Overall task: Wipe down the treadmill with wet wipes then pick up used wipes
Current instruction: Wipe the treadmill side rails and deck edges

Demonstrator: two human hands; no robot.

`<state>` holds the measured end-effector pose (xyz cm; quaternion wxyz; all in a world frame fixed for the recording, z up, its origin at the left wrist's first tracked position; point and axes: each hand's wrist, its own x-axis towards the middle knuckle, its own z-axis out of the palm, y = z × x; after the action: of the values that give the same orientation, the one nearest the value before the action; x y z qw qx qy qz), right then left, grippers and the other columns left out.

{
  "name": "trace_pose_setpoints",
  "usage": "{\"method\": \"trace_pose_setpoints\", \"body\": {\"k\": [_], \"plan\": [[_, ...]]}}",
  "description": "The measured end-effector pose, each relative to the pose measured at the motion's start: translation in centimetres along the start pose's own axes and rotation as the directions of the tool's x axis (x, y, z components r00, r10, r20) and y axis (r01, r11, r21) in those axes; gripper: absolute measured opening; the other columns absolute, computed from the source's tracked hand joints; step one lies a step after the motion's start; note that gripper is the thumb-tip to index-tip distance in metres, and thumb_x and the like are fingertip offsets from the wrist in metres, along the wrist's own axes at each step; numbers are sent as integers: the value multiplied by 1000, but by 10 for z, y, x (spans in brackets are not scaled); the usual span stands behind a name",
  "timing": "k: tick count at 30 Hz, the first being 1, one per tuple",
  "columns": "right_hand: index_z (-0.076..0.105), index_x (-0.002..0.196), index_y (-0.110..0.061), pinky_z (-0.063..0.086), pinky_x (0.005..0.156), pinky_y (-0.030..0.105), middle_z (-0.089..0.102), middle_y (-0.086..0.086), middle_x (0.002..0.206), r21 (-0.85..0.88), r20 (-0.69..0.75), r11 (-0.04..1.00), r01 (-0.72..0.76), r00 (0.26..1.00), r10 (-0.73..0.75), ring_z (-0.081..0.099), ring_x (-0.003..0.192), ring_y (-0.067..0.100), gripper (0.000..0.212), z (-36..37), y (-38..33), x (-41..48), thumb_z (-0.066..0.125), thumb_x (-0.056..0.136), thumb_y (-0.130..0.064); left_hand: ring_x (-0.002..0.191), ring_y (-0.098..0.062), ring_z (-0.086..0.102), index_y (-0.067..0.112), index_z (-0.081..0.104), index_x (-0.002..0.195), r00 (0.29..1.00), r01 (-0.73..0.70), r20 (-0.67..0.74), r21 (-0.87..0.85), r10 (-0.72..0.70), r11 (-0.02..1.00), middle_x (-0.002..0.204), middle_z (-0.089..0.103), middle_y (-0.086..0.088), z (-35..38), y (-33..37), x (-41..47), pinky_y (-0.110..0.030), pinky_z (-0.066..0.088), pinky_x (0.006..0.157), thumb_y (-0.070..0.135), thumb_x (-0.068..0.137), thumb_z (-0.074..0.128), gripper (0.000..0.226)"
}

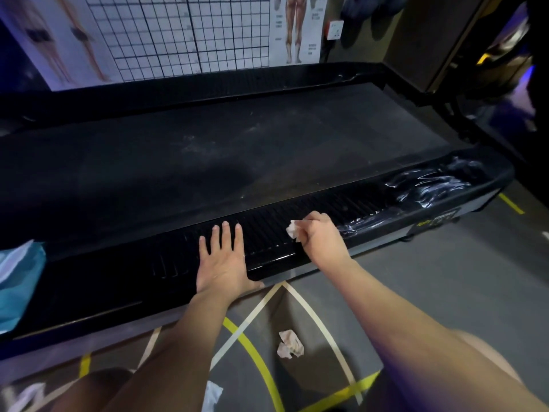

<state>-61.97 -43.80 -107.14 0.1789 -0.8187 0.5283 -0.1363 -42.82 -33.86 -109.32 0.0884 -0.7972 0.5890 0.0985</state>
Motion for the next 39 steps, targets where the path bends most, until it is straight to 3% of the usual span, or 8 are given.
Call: {"method": "trace_pose_setpoints", "body": {"k": [6, 11, 14, 18, 21, 24, 34, 39], "plan": [[79, 94, -11, 50, 92, 38, 57, 5, 109, -111, -7, 994, 9, 1000, -10, 48, 105, 27, 17, 3, 7, -10, 62, 94, -7, 158, -35, -13, 15, -20, 161, 1000, -8, -20, 2, 9, 1000, 171, -15, -14, 0, 0, -1, -57, -2, 127, 87, 70, 65, 144], [81, 94, -13, 55, 67, 42, 62, 2, 92, -220, -22, 965, 142, 988, -151, 51, 81, 26, 11, -11, 20, -38, 72, 89, -13, 158, -36, -13, 15, -21, 161, 1000, -13, -12, 5, 13, 1000, 171, -16, -14, -1, 0, -2, -57, -1, 127, 87, 69, 66, 145], [74, 80, -13, 48, 69, 33, 59, 2, 90, -258, 113, 962, 94, 991, -67, 55, 90, 25, 16, -29, 12, -46, 62, 91, -14, 158, -35, -15, 15, -22, 161, 1000, -8, 5, -11, 8, 1000, 171, -18, -14, -3, 0, -2, -57, -3, 127, 87, 69, 66, 146], [65, 68, -19, 35, 53, 25, 56, 3, 74, -125, 147, 983, -138, 977, 156, 56, 62, 21, 26, -48, 17, -38, 62, 93, -27, 157, -35, -16, 16, -23, 160, 1000, -4, 7, -10, 4, 1000, 170, -19, -13, -2, 0, -2, -56, -3, 127, 88, 68, 66, 147], [77, 101, -16, 46, 67, 27, 60, 4, 103, -5, -65, 992, -129, 990, 128, 63, 76, 22, 18, -45, 22, -28, 60, 95, -17, 158, -34, -16, 16, -22, 161, 1000, -3, 0, -7, 3, 1000, 171, -19, -13, -2, 0, -2, -56, -3, 128, 87, 69, 66, 146], [75, 116, -17, 53, 83, 34, 61, 3, 111, 42, -85, 999, -18, 996, 22, 61, 93, 20, 30, -30, 14, -21, 59, 92, -6, 158, -34, -15, 16, -22, 161, 1000, 3, -3, 4, -3, 1000, 171, -18, -13, -2, 1, -2, -55, -2, 128, 87, 70, 65, 144], [81, 100, -19, 46, 75, 41, 64, 1, 96, -41, -204, 997, 60, 977, -67, 59, 85, 27, 15, 1, 19, -26, 75, 87, -17, 159, -33, -11, 16, -20, 161, 1000, 3, -23, 28, -3, 1000, 172, -15, -12, 0, 1, 0, -55, 0, 128, 89, 69, 63, 144], [79, 94, -16, 39, 76, 37, 66, 6, 101, -158, -239, 965, -211, 956, 170, 58, 93, 32, 15, -22, 47, -23, 64, 92, -15, 159, -33, -11, 16, -21, 161, 1000, 0, -7, 18, 0, 1000, 172, -14, -12, -5, 1, -2, -55, 0, 128, 90, 67, 64, 147]]}}
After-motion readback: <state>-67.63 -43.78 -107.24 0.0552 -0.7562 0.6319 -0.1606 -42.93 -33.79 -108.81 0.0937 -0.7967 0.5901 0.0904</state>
